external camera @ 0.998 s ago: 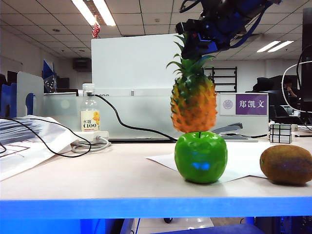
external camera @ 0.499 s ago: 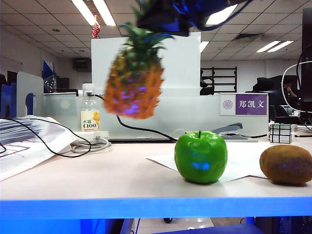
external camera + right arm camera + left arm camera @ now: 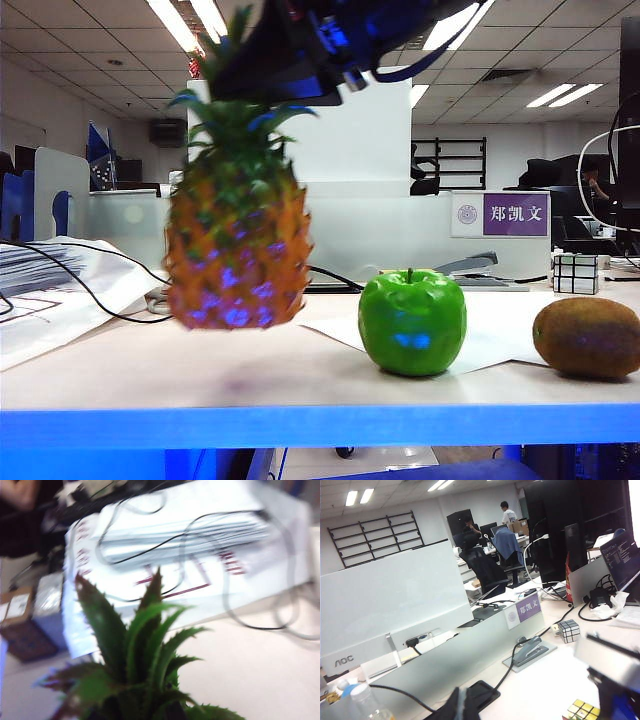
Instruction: Arrange all the fruits from large to small from left to right in a row.
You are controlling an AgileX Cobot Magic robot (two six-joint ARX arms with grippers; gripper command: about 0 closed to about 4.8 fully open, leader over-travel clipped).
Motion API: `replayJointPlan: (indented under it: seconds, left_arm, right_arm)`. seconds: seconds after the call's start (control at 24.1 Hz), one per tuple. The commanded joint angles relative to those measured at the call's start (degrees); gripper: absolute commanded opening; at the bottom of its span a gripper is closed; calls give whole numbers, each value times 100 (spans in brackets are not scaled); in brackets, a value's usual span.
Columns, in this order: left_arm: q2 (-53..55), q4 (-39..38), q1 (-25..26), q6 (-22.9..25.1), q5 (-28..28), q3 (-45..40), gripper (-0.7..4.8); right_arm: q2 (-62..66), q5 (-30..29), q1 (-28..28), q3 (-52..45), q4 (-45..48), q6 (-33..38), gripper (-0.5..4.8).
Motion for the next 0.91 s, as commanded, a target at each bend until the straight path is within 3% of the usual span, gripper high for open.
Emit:
replayJointPlan:
  seconds: [0.04,0.58,0.91]
  left_arm:
    - [-68,35,7,9,0,15,-6]
    - [-341,-186,7,-33,2,15,-6]
    - [-433,-330,7,-68,2,15,-6]
  right_arm:
    - [35,-24,129,48,249,-118,-5]
    - [398,92,330,50,1172,-249,-5]
    - [828,133,433,48,1014,-656,-5]
